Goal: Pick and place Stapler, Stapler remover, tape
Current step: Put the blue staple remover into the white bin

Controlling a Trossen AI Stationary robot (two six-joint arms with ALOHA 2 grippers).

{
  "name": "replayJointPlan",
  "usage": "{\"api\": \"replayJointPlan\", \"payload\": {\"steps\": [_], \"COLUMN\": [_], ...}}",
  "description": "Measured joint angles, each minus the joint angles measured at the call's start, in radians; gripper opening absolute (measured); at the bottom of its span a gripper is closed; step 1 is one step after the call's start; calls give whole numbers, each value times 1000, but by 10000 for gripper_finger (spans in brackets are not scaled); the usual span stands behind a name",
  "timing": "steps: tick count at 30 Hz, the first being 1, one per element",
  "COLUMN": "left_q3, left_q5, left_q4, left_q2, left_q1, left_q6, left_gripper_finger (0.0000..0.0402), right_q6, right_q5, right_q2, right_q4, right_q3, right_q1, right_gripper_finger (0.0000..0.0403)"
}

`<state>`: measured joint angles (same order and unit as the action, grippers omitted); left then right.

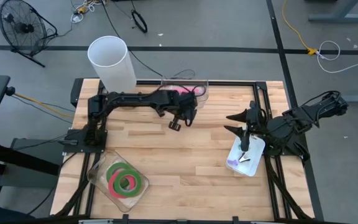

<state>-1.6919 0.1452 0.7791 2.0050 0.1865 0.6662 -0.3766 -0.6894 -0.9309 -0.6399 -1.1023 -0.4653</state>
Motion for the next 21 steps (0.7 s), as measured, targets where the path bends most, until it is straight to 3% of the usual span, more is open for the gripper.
{"api": "replayJointPlan", "payload": {"steps": [14, 21], "left_q3": [-430, -579], "left_q5": [-79, -213], "left_q4": [42, 61], "left_q2": [-17, -18], "left_q1": [-1, 3], "left_q6": [-26, -110], "left_gripper_finger": [0, 0], "right_q6": [164, 197], "right_q5": [-119, -152], "right_q2": [7, 35], "right_q4": [167, 248], "right_q3": [0, -1], "right_q1": [0, 0], "right_gripper_finger": [185, 185]}}
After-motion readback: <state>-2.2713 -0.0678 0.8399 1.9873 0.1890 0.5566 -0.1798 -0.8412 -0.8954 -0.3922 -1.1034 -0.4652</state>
